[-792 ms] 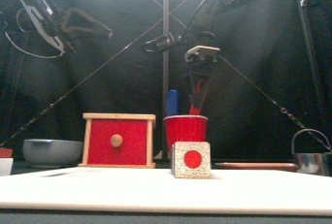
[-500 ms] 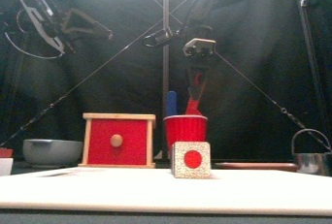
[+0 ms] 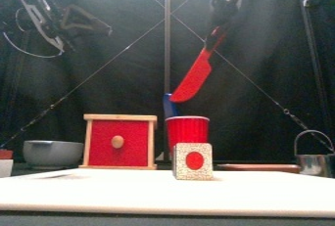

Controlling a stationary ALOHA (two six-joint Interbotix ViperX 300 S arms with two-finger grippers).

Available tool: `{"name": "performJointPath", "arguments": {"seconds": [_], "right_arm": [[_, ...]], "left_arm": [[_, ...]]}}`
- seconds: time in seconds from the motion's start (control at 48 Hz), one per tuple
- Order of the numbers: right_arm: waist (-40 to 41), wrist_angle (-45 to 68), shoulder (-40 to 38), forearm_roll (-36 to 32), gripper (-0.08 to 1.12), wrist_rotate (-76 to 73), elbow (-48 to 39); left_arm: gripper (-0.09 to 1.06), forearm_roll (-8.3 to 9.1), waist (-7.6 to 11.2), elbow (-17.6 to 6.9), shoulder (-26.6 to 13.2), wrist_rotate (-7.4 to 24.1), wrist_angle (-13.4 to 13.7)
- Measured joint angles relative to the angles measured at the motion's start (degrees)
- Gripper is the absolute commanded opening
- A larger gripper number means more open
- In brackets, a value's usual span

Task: Cut the sushi into 4 pieces with the knife
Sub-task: Grasp knife edge with left hand

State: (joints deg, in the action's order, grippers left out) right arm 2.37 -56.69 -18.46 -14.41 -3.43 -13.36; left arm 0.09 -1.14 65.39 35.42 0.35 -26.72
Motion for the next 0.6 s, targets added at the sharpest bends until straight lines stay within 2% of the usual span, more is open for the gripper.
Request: {"name": "performJointPath", "arguments": {"seconds": [0.333,0.417,0.604], "right_arm": [[-3.0,25.4,-10.5,0.1,0.09,-7.5,-17.5],[-3.0,33.3,-12.1,0.2,0.09,-8.7,-22.6],[-3.0,48.6,-13.9,1.1,0.09,-10.7,-31.5]], "left_arm": [[0.97,0.00,0.35,0.0,-0.2,-0.3,-2.5],[1.01,-0.09,0.97,-0.1,-0.8,-0.3,-2.5],[1.01,-0.09,2.64,-1.0,-3.2,-0.4,-2.5]]}}
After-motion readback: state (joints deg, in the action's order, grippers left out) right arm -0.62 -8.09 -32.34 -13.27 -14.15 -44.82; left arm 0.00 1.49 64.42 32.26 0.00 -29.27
